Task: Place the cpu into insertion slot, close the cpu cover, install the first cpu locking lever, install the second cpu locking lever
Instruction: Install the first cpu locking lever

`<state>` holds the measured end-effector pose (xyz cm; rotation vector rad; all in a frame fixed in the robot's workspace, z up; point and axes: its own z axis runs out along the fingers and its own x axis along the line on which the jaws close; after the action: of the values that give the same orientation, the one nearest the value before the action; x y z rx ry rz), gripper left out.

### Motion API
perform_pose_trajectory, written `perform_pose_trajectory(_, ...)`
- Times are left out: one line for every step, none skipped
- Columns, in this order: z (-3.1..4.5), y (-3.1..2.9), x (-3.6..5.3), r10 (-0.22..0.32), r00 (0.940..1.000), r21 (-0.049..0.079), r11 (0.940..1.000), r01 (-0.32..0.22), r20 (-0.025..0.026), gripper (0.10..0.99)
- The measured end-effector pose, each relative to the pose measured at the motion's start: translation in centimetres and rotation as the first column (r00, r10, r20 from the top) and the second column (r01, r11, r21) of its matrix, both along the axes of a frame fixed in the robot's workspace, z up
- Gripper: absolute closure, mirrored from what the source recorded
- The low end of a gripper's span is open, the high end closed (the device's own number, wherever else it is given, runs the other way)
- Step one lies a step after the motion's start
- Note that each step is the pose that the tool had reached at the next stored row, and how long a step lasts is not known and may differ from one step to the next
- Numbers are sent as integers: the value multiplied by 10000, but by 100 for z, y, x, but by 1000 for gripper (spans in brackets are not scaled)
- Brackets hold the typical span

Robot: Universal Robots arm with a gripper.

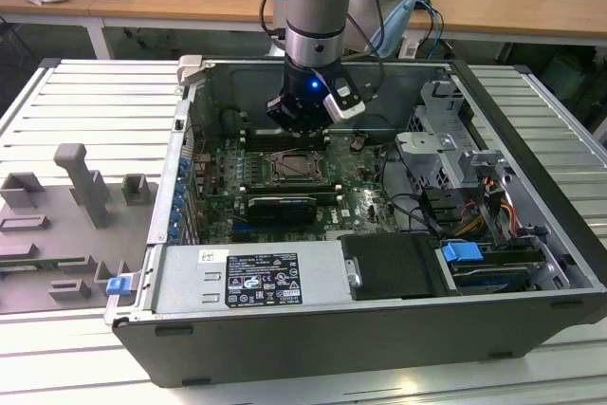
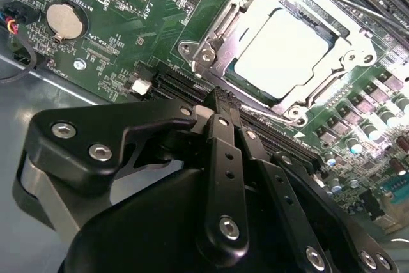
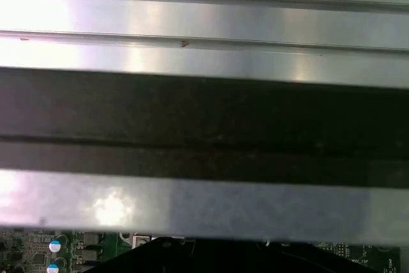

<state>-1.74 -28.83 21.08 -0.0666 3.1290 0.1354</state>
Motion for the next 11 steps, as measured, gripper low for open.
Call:
perform_pose_trajectory(-8,0,3,0,10000,-7,10000,0,0,980)
perform_pose_trajectory(-17,0,5,-1,10000,-17,10000,1,-1,980)
perform_pose_trajectory(-28,0,8,-1,10000,-28,10000,1,0,980)
perform_pose_trajectory(-34,0,9,-2,10000,-43,10000,2,0,980)
perform_pose_trajectory(-40,0,10,0,10000,-67,10000,0,-1,980)
perform_pose_trajectory(-46,0,11,1,10000,-101,9999,-1,-1,980)
perform_pose_trajectory(-51,0,12,2,10000,-124,9999,-2,-2,980)
perform_pose_trajectory(-55,0,12,0,10000,-145,9999,0,-2,980)
perform_pose_trajectory(-58,0,13,0,10000,-163,9999,0,-2,980)
perform_pose_trajectory(-61,0,13,0,10000,-181,9998,-1,-4,980)
perform_pose_trajectory(-62,0,14,1,10000,-191,9998,-1,-4,980)
